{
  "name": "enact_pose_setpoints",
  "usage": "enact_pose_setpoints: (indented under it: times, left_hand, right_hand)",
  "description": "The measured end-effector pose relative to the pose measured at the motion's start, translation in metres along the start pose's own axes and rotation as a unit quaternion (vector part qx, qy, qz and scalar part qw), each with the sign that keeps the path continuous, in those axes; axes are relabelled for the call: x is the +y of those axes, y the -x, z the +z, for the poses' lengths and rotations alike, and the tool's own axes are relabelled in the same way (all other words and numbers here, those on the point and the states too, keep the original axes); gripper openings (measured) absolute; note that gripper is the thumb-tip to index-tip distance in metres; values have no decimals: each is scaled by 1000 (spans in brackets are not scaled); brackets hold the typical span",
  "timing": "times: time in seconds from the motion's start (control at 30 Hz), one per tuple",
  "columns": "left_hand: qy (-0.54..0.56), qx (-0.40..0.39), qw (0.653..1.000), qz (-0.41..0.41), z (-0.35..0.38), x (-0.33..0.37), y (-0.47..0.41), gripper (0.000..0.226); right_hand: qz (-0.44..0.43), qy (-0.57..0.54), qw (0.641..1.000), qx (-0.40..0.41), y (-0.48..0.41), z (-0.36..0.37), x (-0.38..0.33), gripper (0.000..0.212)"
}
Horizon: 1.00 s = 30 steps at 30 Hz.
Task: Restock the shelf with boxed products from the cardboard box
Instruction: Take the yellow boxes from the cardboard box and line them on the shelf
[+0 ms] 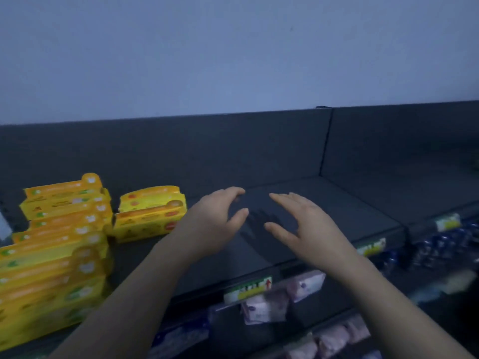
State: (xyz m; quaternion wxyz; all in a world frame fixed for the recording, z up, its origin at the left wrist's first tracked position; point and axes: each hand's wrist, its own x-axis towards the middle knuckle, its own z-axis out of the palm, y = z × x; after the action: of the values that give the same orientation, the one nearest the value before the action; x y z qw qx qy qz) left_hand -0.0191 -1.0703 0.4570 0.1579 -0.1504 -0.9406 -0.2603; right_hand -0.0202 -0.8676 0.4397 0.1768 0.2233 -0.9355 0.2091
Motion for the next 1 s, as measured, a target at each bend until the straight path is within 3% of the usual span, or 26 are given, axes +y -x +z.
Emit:
enact_pose_setpoints:
  times: [0.27,0.43,0.67,1.0]
  left_hand:
    - [72,-52,992,90,120,115,-27,37]
    - [115,-119,974,158,197,184,-33,31]
    - [118,-247,936,220,300,244,-45,35]
    - [89,-393,865,300,431,315,-64,33]
  right_hand:
    - [137,40,989,32,109,-51,114,60]
    - [258,59,964,21,181,-67,172,58]
    - [415,74,907,21,260,-68,236,57]
    - [610,73,787,59,342,-70,291,57]
